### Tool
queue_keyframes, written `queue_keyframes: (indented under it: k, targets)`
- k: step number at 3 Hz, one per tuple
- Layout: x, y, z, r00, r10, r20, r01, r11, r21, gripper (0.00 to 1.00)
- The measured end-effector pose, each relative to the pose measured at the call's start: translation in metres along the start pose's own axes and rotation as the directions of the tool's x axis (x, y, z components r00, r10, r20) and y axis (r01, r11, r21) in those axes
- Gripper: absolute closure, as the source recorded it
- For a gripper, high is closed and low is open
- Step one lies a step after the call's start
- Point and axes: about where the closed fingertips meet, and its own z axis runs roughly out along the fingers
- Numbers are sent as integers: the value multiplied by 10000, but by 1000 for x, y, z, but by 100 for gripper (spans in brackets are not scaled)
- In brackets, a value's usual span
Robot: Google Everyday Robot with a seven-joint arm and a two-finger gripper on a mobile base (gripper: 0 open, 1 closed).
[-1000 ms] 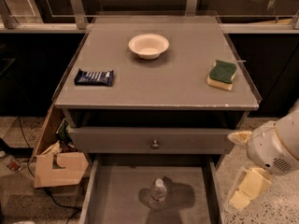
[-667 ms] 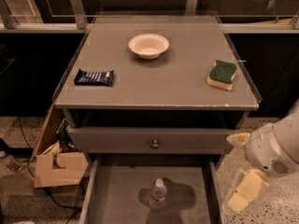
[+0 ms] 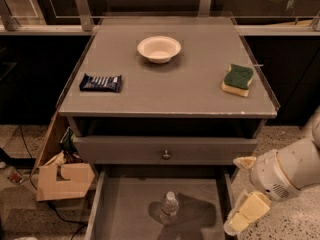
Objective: Pick water bottle from middle drawer and place on counter
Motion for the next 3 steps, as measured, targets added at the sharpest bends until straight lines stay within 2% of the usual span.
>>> queue_keyframes:
  k: [1,3]
  targets:
    - [8,-7,34,9987,402,318,-394,9989,-252,0]
    - [11,-6,39,9981,441,423,-428,9986,-309,0]
